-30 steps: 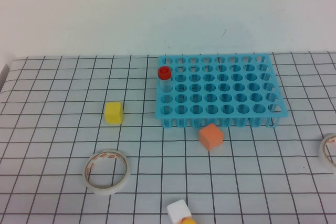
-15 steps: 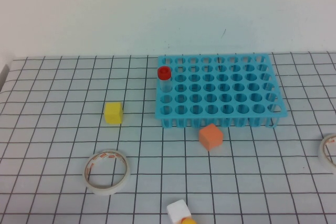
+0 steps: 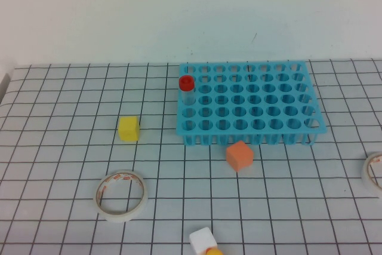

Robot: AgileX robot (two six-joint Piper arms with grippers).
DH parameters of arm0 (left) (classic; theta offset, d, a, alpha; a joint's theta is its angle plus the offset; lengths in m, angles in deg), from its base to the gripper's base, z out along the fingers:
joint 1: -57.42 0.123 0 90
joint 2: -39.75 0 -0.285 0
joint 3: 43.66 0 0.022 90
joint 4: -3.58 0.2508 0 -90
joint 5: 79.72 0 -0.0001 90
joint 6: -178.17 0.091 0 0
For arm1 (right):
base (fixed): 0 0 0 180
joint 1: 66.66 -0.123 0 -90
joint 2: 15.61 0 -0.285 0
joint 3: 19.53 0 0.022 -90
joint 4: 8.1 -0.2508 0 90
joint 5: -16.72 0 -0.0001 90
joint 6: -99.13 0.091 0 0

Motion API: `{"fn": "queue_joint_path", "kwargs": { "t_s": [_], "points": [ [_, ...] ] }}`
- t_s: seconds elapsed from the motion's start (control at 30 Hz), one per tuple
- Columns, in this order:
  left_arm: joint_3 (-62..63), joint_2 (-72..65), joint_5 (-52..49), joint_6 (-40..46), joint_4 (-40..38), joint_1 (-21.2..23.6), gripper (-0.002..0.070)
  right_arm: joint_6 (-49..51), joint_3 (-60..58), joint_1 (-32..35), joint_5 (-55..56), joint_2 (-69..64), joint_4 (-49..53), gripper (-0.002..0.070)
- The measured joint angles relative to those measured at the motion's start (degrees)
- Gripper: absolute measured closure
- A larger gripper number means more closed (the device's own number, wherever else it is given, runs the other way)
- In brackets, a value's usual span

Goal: Place the test tubes

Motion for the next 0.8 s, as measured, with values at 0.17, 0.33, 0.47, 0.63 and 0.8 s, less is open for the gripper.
{"fn": "queue_joint_path", "kwargs": {
  "t_s": [0.17, 0.33, 0.47, 0.63, 0.8],
  "points": [
    [0.00, 0.00, -0.10, 3.67, -3.14, 0.00, 0.0675, 0.00, 0.00, 0.00, 0.00, 0.00, 0.00, 0.0678],
    [0.00, 0.00, -0.22, 4.74, -3.51, 0.00, 0.0675, 0.00, 0.00, 0.00, 0.00, 0.00, 0.00, 0.0678],
    [0.00, 0.00, -0.22, 5.11, -3.51, 0.00, 0.0675, 0.00, 0.00, 0.00, 0.00, 0.00, 0.00, 0.0678],
    [0.00, 0.00, -0.22, 5.11, -3.51, 0.00, 0.0675, 0.00, 0.00, 0.00, 0.00, 0.00, 0.00, 0.0678],
    [0.00, 0.00, -0.22, 5.11, -3.51, 0.00, 0.0675, 0.00, 0.00, 0.00, 0.00, 0.00, 0.00, 0.0678]
  ]
}}
